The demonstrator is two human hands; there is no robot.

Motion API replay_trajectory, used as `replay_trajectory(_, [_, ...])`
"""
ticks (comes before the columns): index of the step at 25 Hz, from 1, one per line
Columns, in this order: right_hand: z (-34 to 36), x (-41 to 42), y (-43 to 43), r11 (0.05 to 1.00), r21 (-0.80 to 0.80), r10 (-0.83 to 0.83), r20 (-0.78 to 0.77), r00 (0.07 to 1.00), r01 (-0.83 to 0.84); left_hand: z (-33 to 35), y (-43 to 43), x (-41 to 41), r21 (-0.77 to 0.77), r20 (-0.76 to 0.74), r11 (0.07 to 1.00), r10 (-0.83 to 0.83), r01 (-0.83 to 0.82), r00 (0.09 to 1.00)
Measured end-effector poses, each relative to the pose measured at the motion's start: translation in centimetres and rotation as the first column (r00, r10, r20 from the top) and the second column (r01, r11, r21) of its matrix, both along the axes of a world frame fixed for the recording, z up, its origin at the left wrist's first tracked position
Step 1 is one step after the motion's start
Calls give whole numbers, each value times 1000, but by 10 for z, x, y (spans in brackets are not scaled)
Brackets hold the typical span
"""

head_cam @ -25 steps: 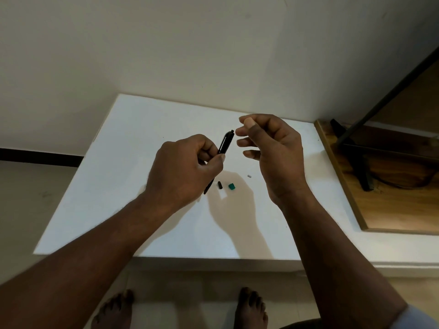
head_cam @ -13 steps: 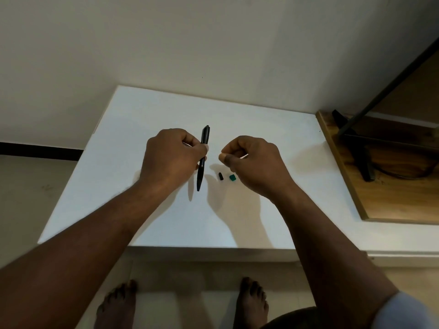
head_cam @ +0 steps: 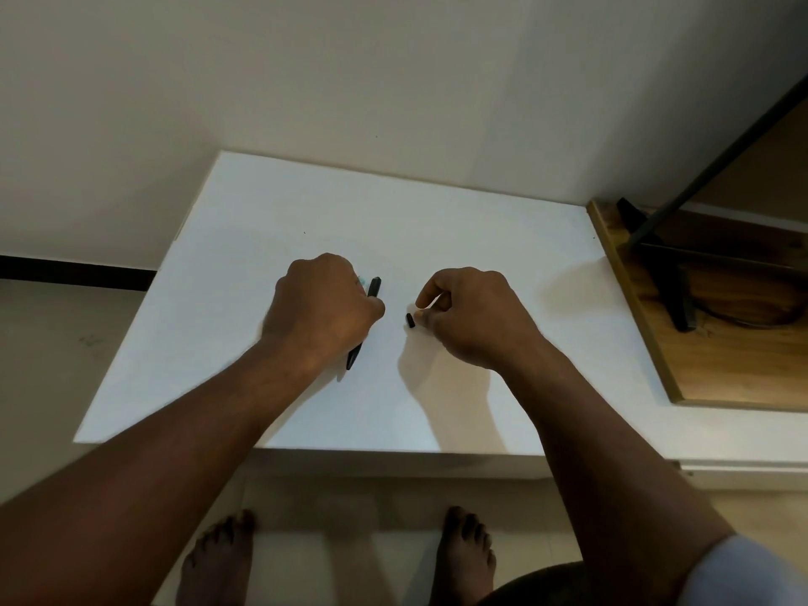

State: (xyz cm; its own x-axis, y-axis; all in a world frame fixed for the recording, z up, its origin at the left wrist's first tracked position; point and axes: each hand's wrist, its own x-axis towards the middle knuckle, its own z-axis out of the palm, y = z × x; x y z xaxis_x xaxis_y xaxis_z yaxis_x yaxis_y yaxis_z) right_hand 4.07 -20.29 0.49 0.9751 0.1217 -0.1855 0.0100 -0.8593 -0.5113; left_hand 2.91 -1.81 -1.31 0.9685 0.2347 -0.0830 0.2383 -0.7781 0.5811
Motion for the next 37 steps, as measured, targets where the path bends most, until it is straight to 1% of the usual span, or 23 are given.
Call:
replay_trajectory(4, [-2,0,0,999,-32,8,-1,1000,-8,-3,-2,-1,72,32,997,-23,21,999])
replay_trajectory(9, [-1,1,-1,1000,-23,-6,1,1000,6,-6,0,-1,126,4,992,-32,31,999])
replay_trajectory(16, [-2,4,-5,999,-22,-24,14,1000,24,-3,0,-2,136,-7,990,-49,50,999])
replay_trajectory(18, [-1,6,-8,999,-14,-47,24,999,48,1,3,-1,144,28,989,-35,30,999])
replay_trajectory(20, [-1,7,-10,998,-22,-58,27,998,58,3,8,0,176,97,984,-11,-6,995])
replay_trajectory(22, [-1,7,-11,997,-36,-63,29,998,64,4,12,1,213,157,977,-21,-13,987])
replay_trajectory(23, [-2,7,-11,997,-42,-67,29,997,68,3,14,1,239,164,971,-34,-6,986])
replay_trajectory(27, [-2,9,-14,994,-58,-93,44,995,96,-3,18,2,322,109,946,-66,27,992])
replay_trajectory(33, [-2,10,-15,993,-51,-108,38,993,110,-4,20,4,324,34,943,-89,73,995])
replay_trajectory(35, [-4,8,-14,994,-45,-94,23,995,95,-1,19,2,332,4,940,-83,77,997])
replay_trajectory(37, [-6,6,-12,995,-65,-70,13,997,71,1,18,1,338,4,939,-67,62,998])
